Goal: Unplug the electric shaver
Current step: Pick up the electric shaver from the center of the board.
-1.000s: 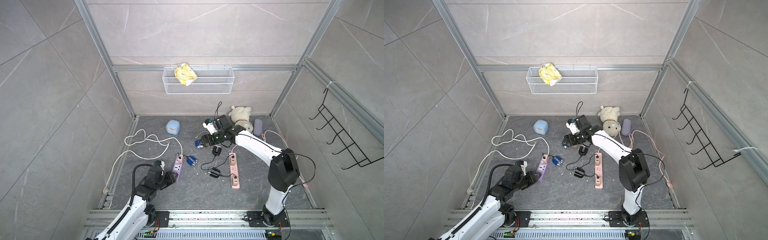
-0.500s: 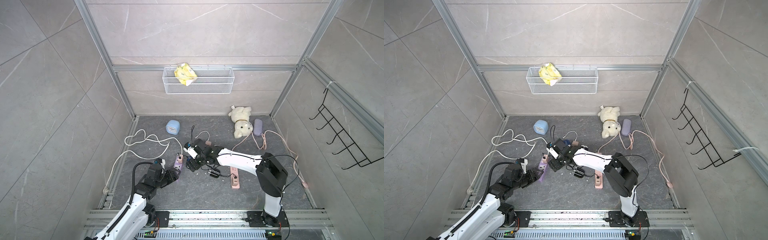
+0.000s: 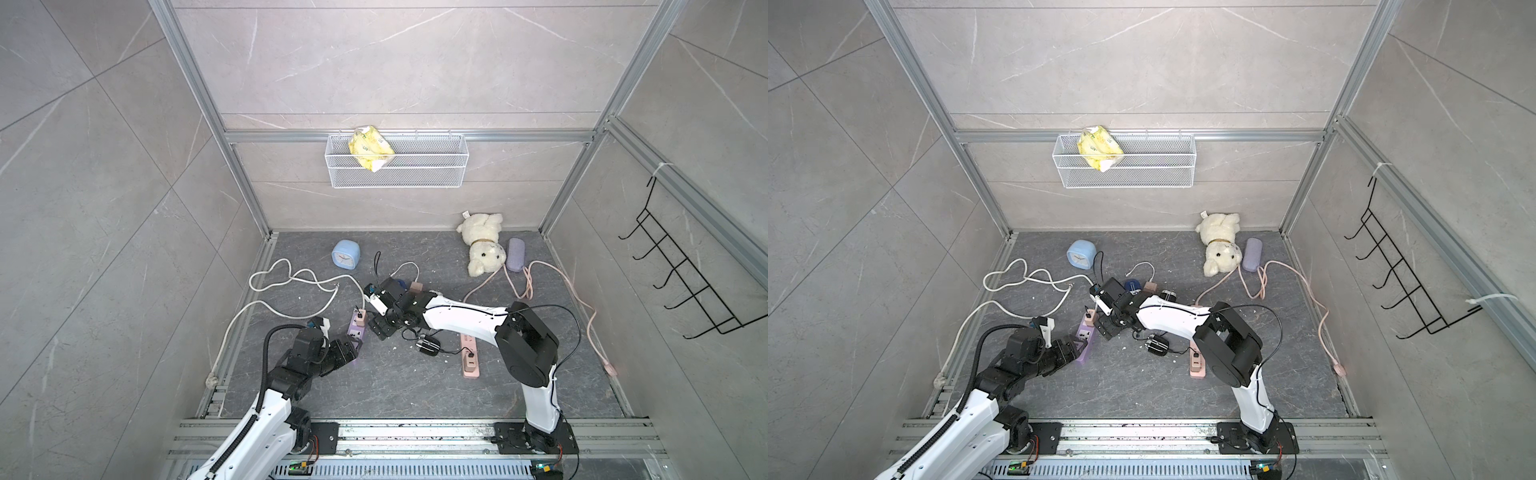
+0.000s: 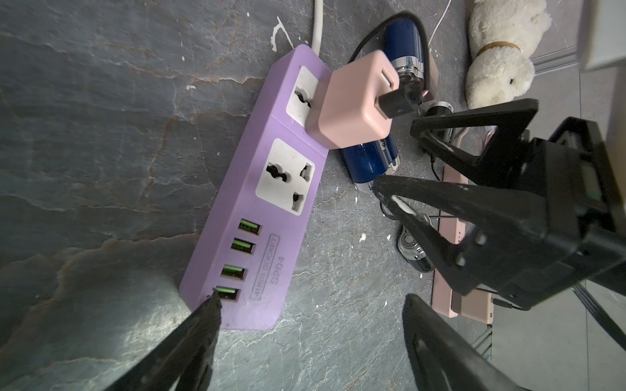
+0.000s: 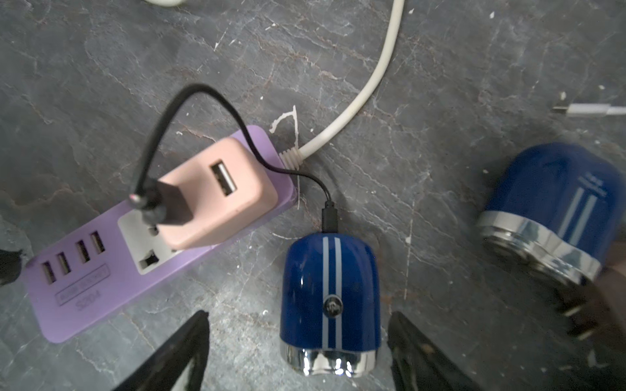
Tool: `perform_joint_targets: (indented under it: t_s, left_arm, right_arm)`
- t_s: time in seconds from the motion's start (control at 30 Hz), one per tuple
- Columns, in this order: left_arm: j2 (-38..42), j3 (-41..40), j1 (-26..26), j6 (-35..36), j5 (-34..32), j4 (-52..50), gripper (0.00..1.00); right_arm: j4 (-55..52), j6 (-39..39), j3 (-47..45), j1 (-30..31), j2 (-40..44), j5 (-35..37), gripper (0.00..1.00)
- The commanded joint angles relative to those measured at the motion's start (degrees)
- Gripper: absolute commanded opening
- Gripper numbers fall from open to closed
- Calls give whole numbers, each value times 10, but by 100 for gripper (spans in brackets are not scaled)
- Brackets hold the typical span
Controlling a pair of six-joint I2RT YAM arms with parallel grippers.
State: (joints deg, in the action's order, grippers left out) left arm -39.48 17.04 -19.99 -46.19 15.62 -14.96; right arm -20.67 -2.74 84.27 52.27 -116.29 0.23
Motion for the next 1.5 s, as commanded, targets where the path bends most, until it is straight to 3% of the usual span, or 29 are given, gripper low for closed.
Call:
perform_joint_targets:
  t_s: [0.0,0.77,0.87,1.07,1.47]
  left_arm:
    - [7,24,-2,15,17,-4,86]
    - [22,22,-3,11,12,-8,91]
    - [24,23,-2,10,11,-8,91]
    - [24,24,-3,10,12,-8,91]
    - [38,65,-8,-11,39,5,92]
  right_arm:
    - [-3,2,10,-3,-19,-2,84]
    - [20,-15,-16,-21,-50,-27,79]
    - [23,-15,-19,-22,-49,-27,73]
    - [35,-13,-36,-23,-25,-18,49]
    - [73,-24,-94,-23,84,-10,43]
